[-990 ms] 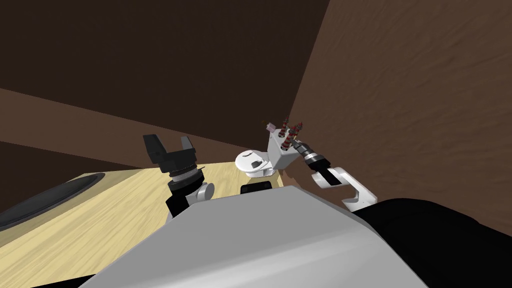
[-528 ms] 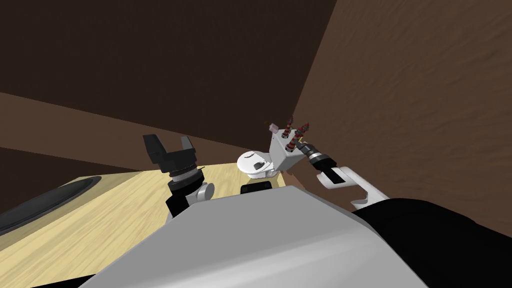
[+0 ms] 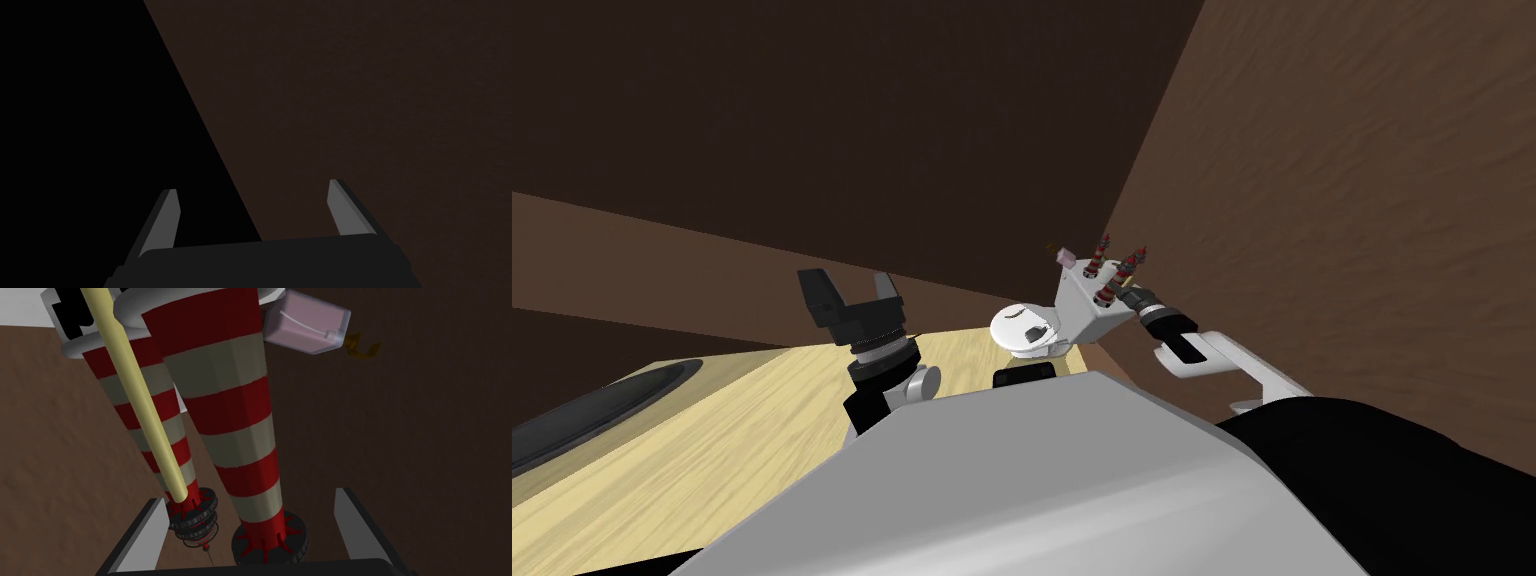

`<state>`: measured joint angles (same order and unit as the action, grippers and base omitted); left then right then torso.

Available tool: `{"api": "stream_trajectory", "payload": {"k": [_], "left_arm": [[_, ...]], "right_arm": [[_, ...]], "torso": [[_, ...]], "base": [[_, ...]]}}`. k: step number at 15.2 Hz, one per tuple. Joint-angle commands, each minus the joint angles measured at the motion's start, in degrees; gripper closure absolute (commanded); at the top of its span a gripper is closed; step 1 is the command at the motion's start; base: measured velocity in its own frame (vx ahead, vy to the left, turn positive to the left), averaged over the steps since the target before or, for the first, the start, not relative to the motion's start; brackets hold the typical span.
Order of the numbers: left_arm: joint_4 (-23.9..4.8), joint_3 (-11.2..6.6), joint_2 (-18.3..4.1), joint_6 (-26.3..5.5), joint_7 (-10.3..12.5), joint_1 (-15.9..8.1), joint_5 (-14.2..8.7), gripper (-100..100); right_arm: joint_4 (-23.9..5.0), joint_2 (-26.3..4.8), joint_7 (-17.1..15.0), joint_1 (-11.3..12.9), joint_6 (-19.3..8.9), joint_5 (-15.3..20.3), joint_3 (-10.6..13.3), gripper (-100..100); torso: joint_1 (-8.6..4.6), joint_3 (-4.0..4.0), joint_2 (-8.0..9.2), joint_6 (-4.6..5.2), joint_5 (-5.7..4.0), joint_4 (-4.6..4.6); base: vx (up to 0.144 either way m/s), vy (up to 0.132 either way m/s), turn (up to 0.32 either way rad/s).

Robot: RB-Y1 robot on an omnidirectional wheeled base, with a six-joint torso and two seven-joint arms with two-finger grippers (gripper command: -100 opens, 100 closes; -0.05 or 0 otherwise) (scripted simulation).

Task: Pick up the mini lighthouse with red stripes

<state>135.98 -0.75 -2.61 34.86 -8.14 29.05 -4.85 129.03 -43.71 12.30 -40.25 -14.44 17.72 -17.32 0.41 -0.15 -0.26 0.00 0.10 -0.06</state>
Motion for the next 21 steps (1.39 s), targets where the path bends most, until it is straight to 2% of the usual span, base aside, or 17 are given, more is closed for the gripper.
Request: {"api": "stream_trajectory", "payload": {"k": [1, 5, 6, 11, 12, 13, 14, 15, 17, 18, 19, 20, 21], "left_arm": [[0.0, 0.0, 0.0, 0.0, 0.0, 0.0, 0.0, 0], [0.0, 0.0, 0.0, 0.0, 0.0, 0.0, 0.0, 0], [0.0, 0.0, 0.0, 0.0, 0.0, 0.0, 0.0, 0], [0.0, 0.0, 0.0, 0.0, 0.0, 0.0, 0.0, 0], [0.0, 0.0, 0.0, 0.0, 0.0, 0.0, 0.0, 0], [0.0, 0.0, 0.0, 0.0, 0.0, 0.0, 0.0, 0], [0.0, -0.01, 0.0, 0.0, 0.0, 0.0, 0.0, 0], [0.0, -0.01, 0.0, 0.0, 0.0, 0.0, 0.0, 0], [0.0, -0.01, 0.0, 0.0, 0.0, 0.0, 0.0, 0], [0.0, -0.01, 0.0, 0.0, 0.0, 0.0, 0.0, 0], [0.0, -0.01, 0.0, 0.0, 0.0, 0.0, 0.0, 0], [0.0, -0.01, 0.0, 0.0, 0.0, 0.0, 0.0, 0], [0.0, -0.01, 0.0, 0.0, 0.0, 0.0, 0.0, 0]], "right_arm": [[-0.2, -0.6, 0.3, -0.8, -2.1, 0.8, -0.8, -100], [-0.4, -2.0, 0.7, -1.9, -6.0, 1.8, -2.2, -100], [-0.4, -2.0, 0.7, -1.9, -6.0, 1.8, -2.2, -100], [-0.6, -3.4, 1.2, -3.0, -10.3, 2.9, -3.7, -100], [-0.6, -3.2, 1.1, -2.6, -9.3, 2.6, -3.2, -100], [-1.5, -5.7, -1.2, 0.3, -11.5, 3.6, -0.4, -100], [-1.5, -5.7, -1.2, 0.6, -11.5, 3.6, 0.1, -100], [-2.3, -7.7, -3.2, 1.9, -13.4, 4.5, 1.4, -100], [-2.3, -8.1, -3.5, 3.8, -13.4, 4.5, 3.5, -100], [-2.3, -8.1, -3.5, 3.8, -13.4, 4.5, 3.5, -100], [-3.2, -10.5, -5.9, 5.9, -15.2, 5.4, 5.5, -100], [-3.2, -10.5, -5.9, 6.9, -15.2, 5.4, 6.7, -100], [-3.2, -10.5, -5.9, 6.9, -15.2, 5.4, 7.0, -100]], "torso": [[0.0, 0.0, 0.0, 0.0, 0.0, 0.0], [0.01, -0.03, -0.05, 0.0, 0.0, -0.01], [-0.02, -0.03, -0.06, 0.01, 0.0, -0.01], [-0.1, 0.01, 0.02, 0.0, -0.02, 0.0], [-0.1, 0.01, 0.02, -0.01, -0.02, 0.0], [-0.18, 0.03, 0.06, -0.01, -0.04, 0.01], [-0.3, 0.06, 0.13, 0.0, -0.06, 0.02], [-0.41, 0.1, 0.19, -0.01, -0.09, 0.04], [-0.56, 0.16, 0.29, -0.03, -0.13, 0.06], [-0.57, 0.16, 0.29, -0.02, -0.14, 0.06], [-0.55, 0.15, 0.27, -0.01, -0.14, 0.06], [-0.56, 0.14, 0.25, 0.0, -0.14, 0.06], [-0.56, 0.14, 0.26, 0.0, -0.13, 0.06]], "base": [[0.067, 0.086, -0.028], [0.069, 0.102, -0.027], [0.064, 0.072, -0.026], [0.046, 0.077, -0.019], [0.029, 0.046, -0.011], [0.0, 0.006, -0.101], [-0.017, -0.011, -0.106], [-0.035, -0.027, -0.207], [-0.031, -0.032, 0.011], [-0.01, -0.02, 0.005], [-0.01, -0.023, -0.074], [-0.014, -0.024, -0.092], [-0.012, -0.014, -0.043]]}}
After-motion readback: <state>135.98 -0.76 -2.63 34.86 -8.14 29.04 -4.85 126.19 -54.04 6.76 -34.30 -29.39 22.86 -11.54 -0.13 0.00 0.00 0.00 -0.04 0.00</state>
